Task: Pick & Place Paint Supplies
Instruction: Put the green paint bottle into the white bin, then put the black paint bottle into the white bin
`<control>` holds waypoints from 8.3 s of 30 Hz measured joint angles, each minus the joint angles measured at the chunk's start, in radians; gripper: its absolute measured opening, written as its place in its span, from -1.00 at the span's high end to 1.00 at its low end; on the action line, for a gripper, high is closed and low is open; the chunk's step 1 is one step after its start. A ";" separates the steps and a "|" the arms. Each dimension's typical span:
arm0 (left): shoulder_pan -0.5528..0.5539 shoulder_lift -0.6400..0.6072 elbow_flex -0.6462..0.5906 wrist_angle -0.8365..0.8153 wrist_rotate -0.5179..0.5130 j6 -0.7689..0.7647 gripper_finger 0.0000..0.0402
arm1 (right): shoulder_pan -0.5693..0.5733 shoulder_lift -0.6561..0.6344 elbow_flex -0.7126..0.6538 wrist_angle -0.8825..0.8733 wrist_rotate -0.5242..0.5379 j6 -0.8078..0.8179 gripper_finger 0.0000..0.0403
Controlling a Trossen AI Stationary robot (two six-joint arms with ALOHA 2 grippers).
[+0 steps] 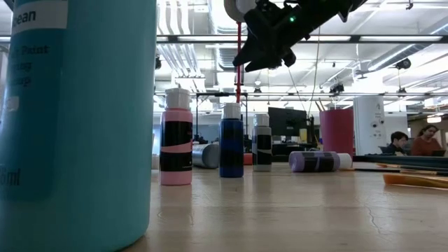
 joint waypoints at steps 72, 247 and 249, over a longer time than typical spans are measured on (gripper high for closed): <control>-0.157 -0.769 -0.023 -0.529 0.759 -0.309 -0.56 | 0.001 0.001 0.006 -0.030 -0.010 0.027 -0.32; -0.694 0.758 0.856 -1.191 0.193 1.141 -0.24 | -0.128 0.017 0.092 -0.626 -0.210 0.138 -0.31; -0.696 0.750 0.854 -1.186 0.181 1.118 -0.14 | -0.128 0.017 0.089 -0.625 -0.210 0.143 -0.33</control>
